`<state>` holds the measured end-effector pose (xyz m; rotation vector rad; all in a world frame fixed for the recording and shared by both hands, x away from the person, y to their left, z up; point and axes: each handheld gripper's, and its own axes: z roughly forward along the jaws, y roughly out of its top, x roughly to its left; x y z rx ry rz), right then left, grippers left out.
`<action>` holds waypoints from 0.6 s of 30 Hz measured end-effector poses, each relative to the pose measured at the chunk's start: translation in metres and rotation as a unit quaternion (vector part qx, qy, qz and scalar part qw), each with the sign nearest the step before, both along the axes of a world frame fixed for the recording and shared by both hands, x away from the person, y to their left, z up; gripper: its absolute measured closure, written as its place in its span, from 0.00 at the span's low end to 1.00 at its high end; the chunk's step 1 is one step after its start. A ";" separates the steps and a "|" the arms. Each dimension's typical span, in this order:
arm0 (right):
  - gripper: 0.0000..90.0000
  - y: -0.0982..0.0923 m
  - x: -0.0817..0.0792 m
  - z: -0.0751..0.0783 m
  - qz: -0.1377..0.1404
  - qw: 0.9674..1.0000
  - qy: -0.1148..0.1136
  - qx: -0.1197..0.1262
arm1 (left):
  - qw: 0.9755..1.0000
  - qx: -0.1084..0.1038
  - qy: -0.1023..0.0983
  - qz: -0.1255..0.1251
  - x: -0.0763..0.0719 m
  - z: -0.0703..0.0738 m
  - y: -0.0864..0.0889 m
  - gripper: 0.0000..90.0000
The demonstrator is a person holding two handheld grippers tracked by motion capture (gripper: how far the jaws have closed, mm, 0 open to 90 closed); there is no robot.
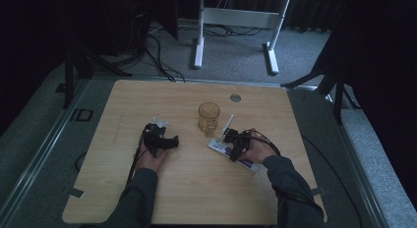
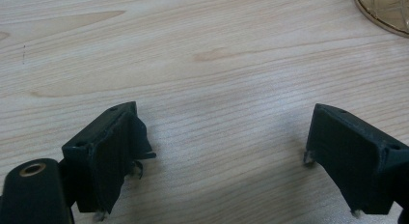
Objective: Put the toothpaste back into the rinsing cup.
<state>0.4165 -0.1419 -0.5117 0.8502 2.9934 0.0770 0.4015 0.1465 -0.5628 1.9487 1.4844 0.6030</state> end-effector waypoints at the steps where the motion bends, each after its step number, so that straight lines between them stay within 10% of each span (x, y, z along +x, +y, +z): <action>1: 0.66 0.000 0.000 0.000 0.000 1.000 0.000 0.000 | 1.000 0.000 0.000 0.000 0.000 0.000 0.000 0.13; 18: 0.68 0.002 0.001 -0.005 -0.005 1.000 0.000 -0.003 | 1.000 0.000 0.000 0.000 0.000 0.000 0.000 0.13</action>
